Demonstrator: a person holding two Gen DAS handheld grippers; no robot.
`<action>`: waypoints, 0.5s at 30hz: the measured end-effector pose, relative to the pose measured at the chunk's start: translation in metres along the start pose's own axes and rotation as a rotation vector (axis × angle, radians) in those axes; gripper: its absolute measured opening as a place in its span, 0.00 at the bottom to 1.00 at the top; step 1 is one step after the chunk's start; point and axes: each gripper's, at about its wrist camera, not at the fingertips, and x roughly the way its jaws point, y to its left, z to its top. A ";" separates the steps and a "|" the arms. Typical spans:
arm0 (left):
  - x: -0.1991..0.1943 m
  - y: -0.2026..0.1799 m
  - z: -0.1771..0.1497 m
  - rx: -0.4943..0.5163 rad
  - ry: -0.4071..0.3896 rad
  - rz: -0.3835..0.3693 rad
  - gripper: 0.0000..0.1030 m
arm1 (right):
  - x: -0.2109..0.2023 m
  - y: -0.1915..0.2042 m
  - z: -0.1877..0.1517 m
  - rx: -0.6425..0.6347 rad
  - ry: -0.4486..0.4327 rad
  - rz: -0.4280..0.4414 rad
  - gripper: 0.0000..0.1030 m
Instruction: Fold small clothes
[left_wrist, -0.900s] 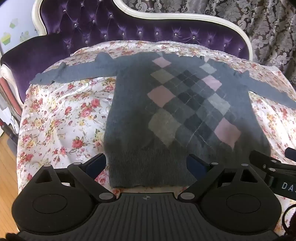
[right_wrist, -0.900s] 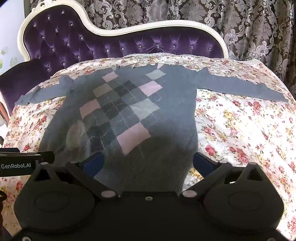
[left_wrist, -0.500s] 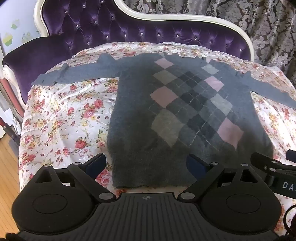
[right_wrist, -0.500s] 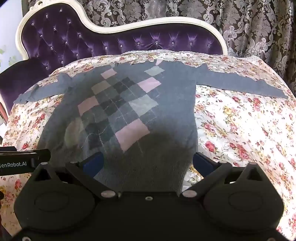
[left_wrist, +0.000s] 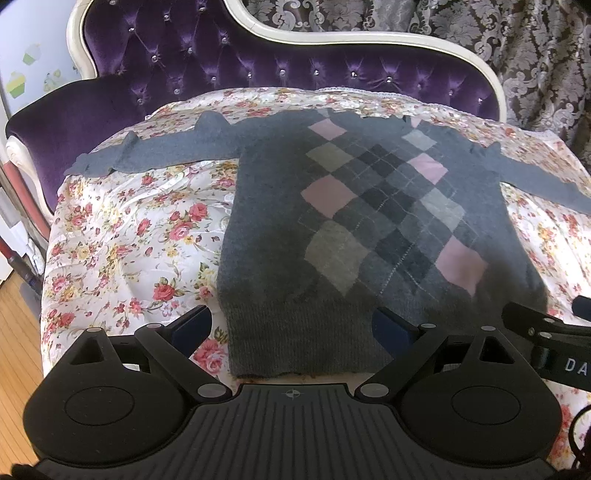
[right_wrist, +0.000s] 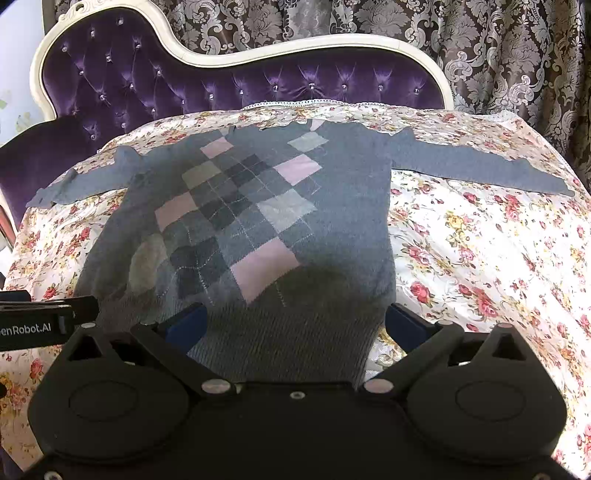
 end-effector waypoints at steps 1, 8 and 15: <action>0.000 -0.001 0.000 0.003 0.002 -0.004 0.92 | 0.000 0.000 0.000 0.000 0.000 0.000 0.99; -0.004 -0.008 -0.003 0.015 -0.004 -0.021 0.92 | -0.002 -0.002 0.000 0.005 -0.007 -0.001 0.99; -0.008 -0.012 -0.005 0.017 -0.009 -0.027 0.92 | -0.005 -0.005 -0.002 0.011 -0.007 -0.002 0.99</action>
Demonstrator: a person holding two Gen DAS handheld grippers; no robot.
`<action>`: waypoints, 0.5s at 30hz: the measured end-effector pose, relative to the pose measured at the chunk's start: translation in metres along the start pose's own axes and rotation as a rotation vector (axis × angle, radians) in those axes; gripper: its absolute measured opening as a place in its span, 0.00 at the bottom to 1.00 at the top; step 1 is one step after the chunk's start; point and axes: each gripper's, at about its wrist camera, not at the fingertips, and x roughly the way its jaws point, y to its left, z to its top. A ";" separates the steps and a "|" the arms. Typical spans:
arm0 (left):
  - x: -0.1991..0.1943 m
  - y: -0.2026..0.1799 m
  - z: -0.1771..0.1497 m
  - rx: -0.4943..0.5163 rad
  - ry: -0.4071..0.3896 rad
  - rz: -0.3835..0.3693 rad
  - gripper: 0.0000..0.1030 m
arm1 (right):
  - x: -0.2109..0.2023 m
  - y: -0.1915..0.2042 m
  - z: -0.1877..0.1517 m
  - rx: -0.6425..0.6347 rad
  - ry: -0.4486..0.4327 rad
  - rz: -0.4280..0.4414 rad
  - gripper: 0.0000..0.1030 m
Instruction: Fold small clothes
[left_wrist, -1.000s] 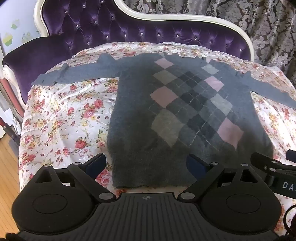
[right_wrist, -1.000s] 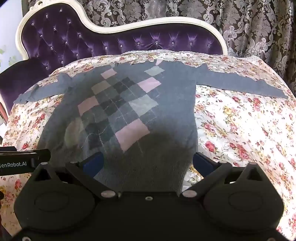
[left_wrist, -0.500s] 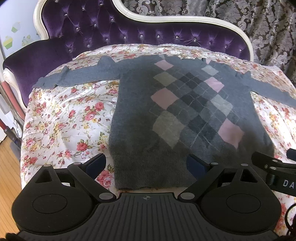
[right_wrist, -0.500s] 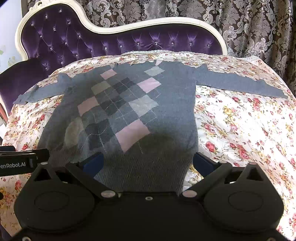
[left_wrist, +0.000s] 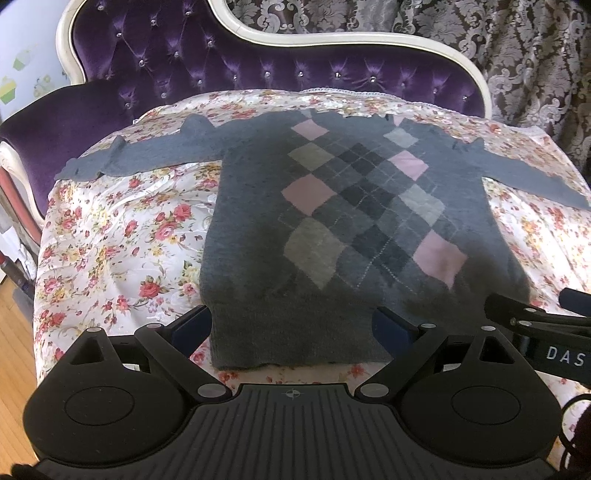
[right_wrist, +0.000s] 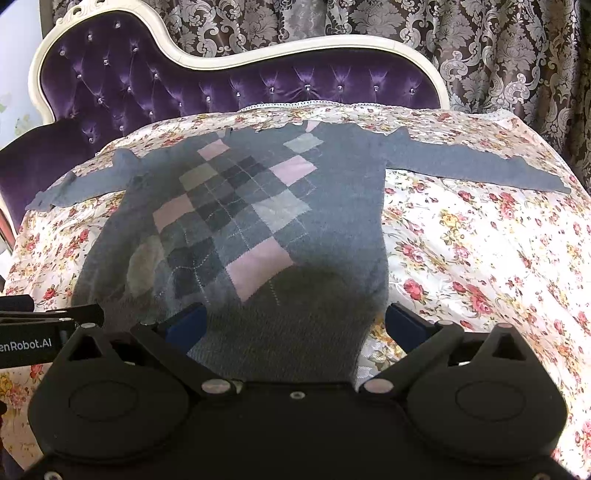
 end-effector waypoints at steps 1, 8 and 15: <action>0.000 0.000 0.000 0.000 -0.001 0.000 0.92 | 0.000 0.000 0.000 0.000 0.001 0.000 0.99; -0.002 -0.001 -0.002 -0.001 -0.004 0.006 0.92 | -0.001 -0.001 -0.001 0.000 0.001 -0.002 0.99; -0.001 0.001 -0.003 -0.010 0.000 0.007 0.92 | -0.003 -0.002 -0.004 -0.003 0.006 -0.002 0.99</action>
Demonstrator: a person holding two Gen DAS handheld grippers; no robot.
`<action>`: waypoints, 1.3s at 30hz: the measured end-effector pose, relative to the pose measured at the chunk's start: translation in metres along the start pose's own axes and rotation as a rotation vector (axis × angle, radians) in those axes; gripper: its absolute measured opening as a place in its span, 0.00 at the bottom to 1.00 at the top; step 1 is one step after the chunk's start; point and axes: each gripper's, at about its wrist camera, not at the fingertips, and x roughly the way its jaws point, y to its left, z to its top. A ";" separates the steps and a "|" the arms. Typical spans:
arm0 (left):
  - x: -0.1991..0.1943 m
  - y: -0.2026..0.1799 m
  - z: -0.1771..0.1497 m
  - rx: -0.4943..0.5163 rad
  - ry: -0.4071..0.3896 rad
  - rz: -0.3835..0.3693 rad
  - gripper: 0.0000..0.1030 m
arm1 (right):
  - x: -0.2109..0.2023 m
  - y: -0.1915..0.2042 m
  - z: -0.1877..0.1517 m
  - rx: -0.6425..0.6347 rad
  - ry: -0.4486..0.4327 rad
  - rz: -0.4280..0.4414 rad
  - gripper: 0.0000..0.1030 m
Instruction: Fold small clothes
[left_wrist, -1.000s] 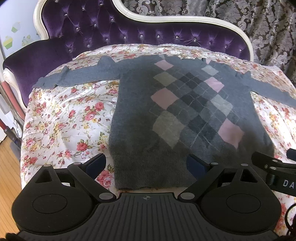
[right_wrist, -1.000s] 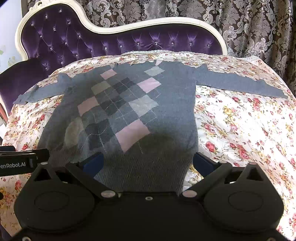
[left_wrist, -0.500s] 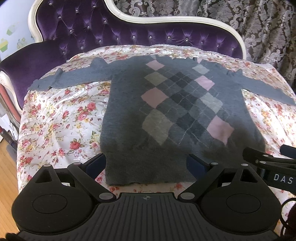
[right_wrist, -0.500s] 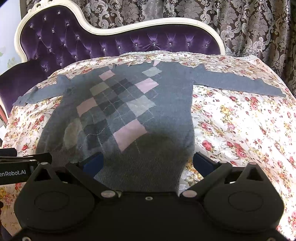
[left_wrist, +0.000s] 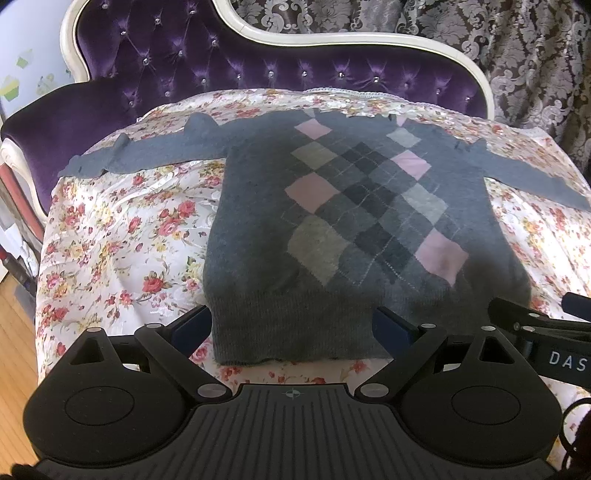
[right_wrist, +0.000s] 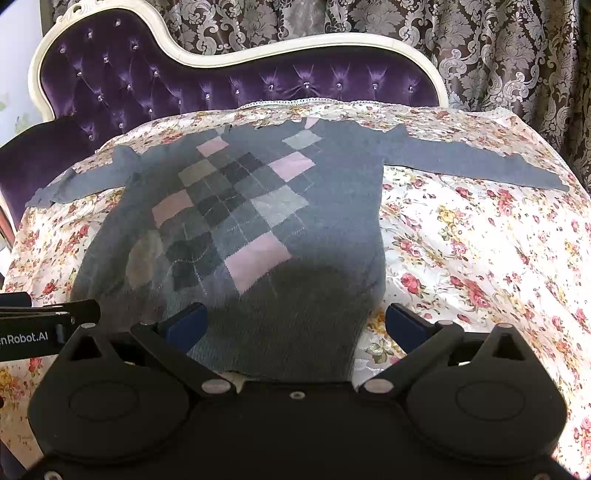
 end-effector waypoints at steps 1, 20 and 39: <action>0.000 0.000 0.000 -0.001 0.000 0.000 0.92 | 0.000 0.000 0.000 0.001 0.001 0.000 0.99; 0.002 0.001 -0.002 -0.003 0.008 0.003 0.92 | 0.001 0.001 -0.001 0.000 0.005 0.004 0.99; 0.010 0.002 0.003 -0.004 0.028 0.002 0.92 | 0.010 0.005 0.004 -0.017 0.033 0.000 0.99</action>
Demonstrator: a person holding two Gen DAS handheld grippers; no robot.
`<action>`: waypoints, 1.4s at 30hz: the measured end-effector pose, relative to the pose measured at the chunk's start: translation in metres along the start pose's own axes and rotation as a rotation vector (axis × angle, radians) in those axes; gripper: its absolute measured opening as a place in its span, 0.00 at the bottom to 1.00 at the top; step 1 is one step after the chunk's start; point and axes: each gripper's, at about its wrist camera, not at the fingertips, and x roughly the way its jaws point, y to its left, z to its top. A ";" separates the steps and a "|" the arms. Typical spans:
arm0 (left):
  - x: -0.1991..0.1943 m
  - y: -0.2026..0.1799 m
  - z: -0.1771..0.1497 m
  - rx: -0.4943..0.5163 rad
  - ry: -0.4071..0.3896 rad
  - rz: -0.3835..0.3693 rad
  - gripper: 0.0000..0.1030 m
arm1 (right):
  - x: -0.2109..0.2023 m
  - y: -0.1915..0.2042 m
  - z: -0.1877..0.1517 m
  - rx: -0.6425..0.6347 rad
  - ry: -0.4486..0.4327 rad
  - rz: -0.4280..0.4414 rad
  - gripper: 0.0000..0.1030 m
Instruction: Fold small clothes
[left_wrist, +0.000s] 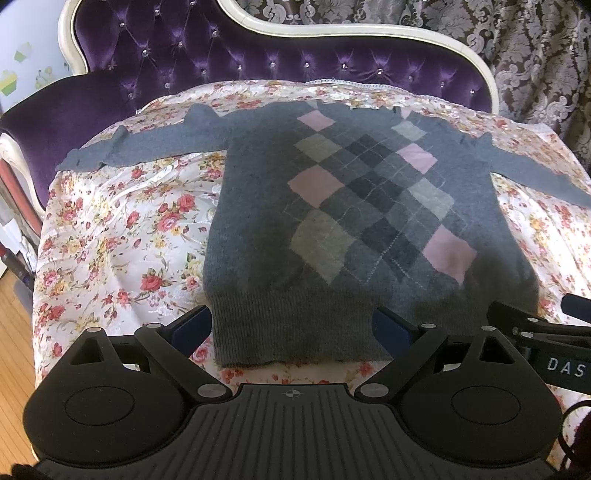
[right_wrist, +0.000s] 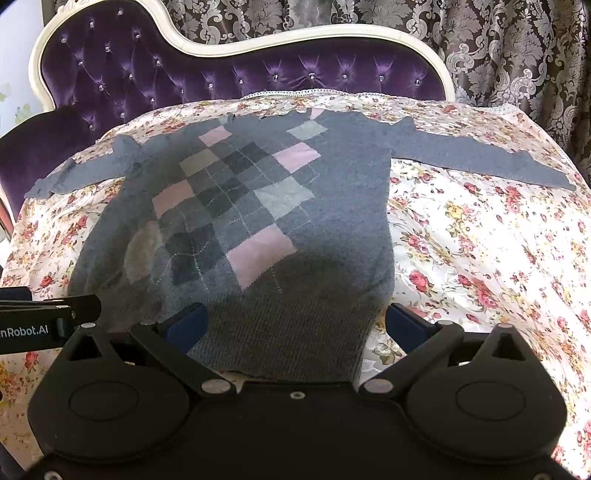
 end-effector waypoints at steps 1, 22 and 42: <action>0.000 0.000 0.001 -0.001 0.001 0.000 0.92 | 0.001 0.000 0.000 0.001 0.001 0.000 0.99; 0.023 0.009 0.024 -0.022 -0.006 -0.039 0.92 | 0.030 -0.010 0.001 0.005 0.130 0.024 0.99; 0.095 -0.011 0.146 0.005 -0.142 -0.099 0.92 | 0.084 -0.163 0.124 0.253 0.048 0.120 0.85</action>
